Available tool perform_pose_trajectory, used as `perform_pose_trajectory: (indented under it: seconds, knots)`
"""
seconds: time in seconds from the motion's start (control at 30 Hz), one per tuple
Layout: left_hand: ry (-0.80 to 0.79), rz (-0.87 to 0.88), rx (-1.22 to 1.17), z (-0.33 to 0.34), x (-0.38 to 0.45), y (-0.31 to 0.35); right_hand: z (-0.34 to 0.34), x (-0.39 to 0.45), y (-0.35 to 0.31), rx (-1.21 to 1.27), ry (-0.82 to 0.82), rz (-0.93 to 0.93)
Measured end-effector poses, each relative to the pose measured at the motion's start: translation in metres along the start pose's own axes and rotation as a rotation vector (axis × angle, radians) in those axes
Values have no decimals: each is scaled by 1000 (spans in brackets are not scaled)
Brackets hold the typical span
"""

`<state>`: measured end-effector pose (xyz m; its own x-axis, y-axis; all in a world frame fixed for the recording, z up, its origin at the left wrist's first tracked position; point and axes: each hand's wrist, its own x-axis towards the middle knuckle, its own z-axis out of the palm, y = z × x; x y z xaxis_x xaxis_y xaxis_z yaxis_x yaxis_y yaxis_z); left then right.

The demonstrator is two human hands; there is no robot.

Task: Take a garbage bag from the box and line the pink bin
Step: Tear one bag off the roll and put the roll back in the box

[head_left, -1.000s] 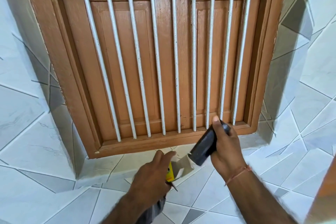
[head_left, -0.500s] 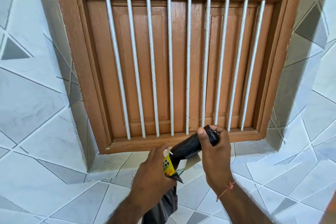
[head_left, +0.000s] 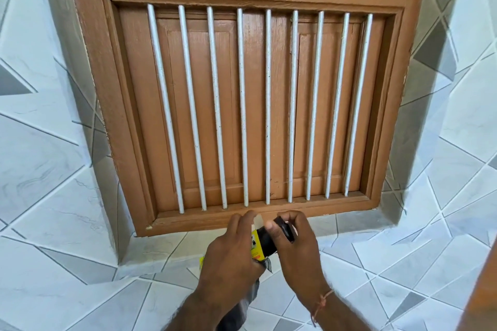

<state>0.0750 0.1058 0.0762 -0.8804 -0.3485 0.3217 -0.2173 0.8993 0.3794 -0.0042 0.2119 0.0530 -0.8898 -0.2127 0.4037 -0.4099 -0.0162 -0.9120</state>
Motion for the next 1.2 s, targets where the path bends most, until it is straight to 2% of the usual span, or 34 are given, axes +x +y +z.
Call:
perform_pose_trajectory:
  seconds: [0.17, 0.37, 0.47, 0.53, 0.7, 0.77, 0.93, 1.2]
  knots:
    - [-40, 21, 43, -1, 3, 3, 9, -9, 9, -35, 16, 11]
    - [-7, 44, 19, -2, 8, 3, -1, -16, 3, -67, -183, 70]
    - [-9, 66, 21, -3, 9, 0, -8, -13, 5, -17, -130, 36]
    - [-3, 84, -11, -4, 8, -1, -11, -11, 6, 75, -110, 92]
    - [-6, 88, -17, -4, 9, -2, -20, -3, 9, 491, -43, 292]
    - [-12, 87, -20, -3, 11, 0, -20, -2, 10, 533, -16, 315]
    - [-1, 83, -15, -1, 14, 8, -12, -11, 1, 406, -30, 174]
    - [20, 77, 12, 1, 14, 16, -1, -13, 1, 192, -25, 95]
